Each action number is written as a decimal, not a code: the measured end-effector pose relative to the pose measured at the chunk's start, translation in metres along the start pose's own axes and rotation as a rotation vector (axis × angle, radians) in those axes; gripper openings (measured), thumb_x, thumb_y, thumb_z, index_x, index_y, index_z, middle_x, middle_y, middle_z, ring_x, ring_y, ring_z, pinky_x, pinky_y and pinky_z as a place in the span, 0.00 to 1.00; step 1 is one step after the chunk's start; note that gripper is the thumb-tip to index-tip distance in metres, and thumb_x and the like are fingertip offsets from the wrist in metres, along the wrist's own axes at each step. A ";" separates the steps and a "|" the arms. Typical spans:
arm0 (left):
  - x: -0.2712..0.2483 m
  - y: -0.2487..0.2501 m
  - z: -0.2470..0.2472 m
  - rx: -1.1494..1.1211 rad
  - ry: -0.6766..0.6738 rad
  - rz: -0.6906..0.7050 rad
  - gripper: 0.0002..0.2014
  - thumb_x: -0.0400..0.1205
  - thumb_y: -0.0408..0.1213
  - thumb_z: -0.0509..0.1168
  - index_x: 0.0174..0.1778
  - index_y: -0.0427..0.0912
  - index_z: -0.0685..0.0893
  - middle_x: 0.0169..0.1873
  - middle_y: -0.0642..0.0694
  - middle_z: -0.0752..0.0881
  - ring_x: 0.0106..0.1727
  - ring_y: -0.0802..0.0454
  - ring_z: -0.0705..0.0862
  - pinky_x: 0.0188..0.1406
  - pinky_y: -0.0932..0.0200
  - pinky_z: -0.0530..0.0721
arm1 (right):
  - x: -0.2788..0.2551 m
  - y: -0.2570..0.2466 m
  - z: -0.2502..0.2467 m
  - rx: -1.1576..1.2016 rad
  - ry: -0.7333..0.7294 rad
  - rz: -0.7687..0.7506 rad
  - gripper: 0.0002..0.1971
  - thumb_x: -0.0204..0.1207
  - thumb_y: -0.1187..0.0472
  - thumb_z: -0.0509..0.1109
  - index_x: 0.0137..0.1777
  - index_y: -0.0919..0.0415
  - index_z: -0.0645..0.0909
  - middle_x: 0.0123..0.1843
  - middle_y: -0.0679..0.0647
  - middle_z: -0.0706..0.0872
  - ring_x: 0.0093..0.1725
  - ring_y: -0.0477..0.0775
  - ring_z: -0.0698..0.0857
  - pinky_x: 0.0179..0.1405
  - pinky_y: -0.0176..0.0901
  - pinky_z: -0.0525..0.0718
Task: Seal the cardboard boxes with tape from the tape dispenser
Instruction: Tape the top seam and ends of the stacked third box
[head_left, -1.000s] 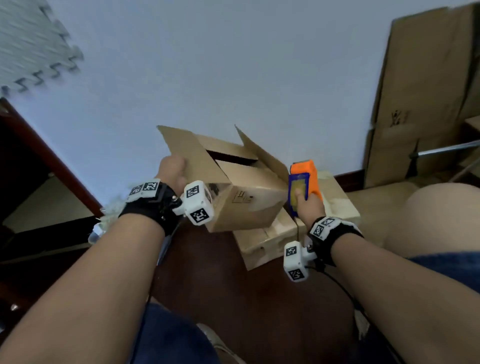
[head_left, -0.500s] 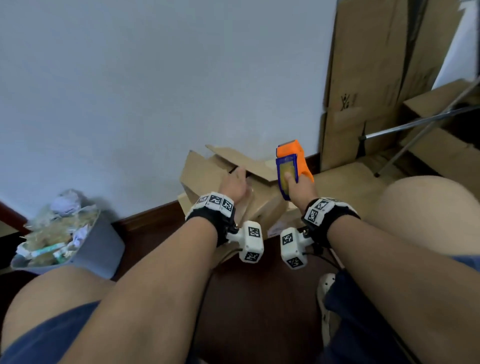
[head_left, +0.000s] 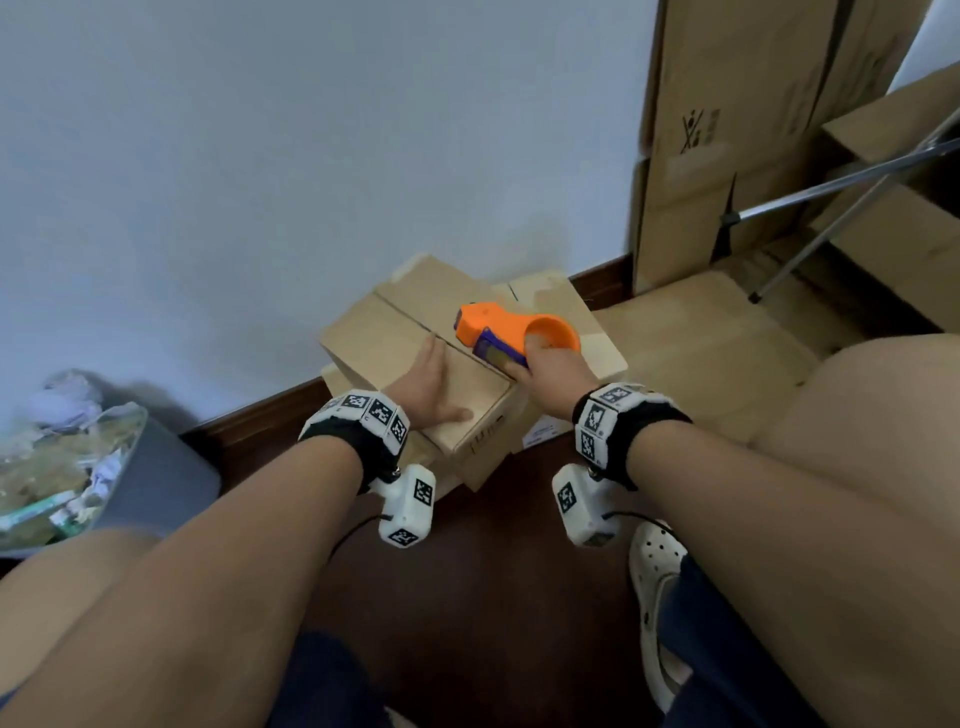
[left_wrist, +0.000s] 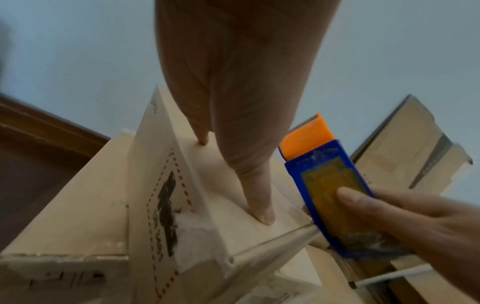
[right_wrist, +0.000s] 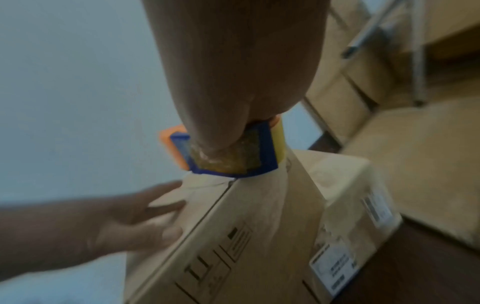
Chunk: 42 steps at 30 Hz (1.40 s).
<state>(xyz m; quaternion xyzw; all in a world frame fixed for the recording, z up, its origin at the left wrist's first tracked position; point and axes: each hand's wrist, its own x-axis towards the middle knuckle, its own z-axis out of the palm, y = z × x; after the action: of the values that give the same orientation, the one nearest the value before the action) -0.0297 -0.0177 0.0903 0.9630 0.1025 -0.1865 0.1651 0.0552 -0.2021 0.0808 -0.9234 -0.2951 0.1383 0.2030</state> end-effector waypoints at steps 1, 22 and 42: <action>0.003 -0.005 0.000 0.024 -0.015 0.024 0.57 0.76 0.55 0.71 0.83 0.39 0.34 0.82 0.42 0.30 0.85 0.47 0.45 0.81 0.56 0.50 | 0.000 -0.002 0.001 -0.085 0.040 -0.028 0.18 0.86 0.49 0.55 0.61 0.65 0.72 0.53 0.63 0.85 0.51 0.65 0.84 0.46 0.50 0.70; -0.017 0.069 0.037 0.562 0.099 0.051 0.52 0.66 0.76 0.63 0.72 0.36 0.66 0.56 0.36 0.82 0.55 0.38 0.82 0.39 0.52 0.72 | 0.009 -0.002 -0.027 -0.474 -0.096 -0.053 0.15 0.85 0.63 0.55 0.69 0.62 0.72 0.65 0.61 0.82 0.66 0.61 0.79 0.70 0.54 0.65; -0.025 -0.035 -0.009 0.467 -0.113 0.098 0.57 0.73 0.70 0.63 0.85 0.37 0.42 0.84 0.42 0.39 0.85 0.45 0.49 0.84 0.53 0.47 | 0.007 -0.008 -0.028 -0.563 -0.098 -0.050 0.17 0.81 0.71 0.51 0.68 0.64 0.71 0.61 0.59 0.84 0.61 0.61 0.82 0.72 0.55 0.64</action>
<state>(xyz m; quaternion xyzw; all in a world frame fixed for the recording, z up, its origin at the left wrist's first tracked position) -0.0590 0.0139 0.0981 0.9669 0.0005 -0.2507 -0.0479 0.0674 -0.2007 0.1081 -0.9280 -0.3539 0.0904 -0.0726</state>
